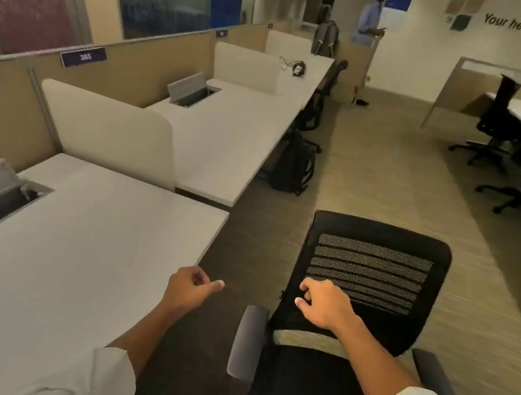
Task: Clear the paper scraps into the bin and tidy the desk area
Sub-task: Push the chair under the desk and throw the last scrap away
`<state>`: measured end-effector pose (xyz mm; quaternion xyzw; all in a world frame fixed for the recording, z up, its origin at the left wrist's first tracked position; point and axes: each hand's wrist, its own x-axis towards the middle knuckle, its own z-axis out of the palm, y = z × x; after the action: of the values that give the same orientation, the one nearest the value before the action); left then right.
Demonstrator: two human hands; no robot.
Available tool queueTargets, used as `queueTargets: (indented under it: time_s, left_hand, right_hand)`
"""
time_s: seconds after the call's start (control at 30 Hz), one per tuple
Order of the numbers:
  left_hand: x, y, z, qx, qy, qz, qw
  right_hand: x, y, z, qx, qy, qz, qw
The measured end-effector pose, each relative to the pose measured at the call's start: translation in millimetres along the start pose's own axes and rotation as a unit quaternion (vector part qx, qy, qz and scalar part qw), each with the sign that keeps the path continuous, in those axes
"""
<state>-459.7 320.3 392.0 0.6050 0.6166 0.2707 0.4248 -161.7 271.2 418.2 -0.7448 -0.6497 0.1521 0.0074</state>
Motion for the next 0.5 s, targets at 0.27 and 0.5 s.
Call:
queueTargets:
  time_s: [0.27,0.5]
  left_hand:
    - [6,85,129,0.000,-0.060,0.024,0.998]
    - [-4,143,239,0.016,-0.036,-0.005,0.999]
  right_hand:
    - [-22,145,-28,0.003,0.040,0.031,0.999]
    - [3,254,-60,-0.008,0.064,-0.035,0.997]
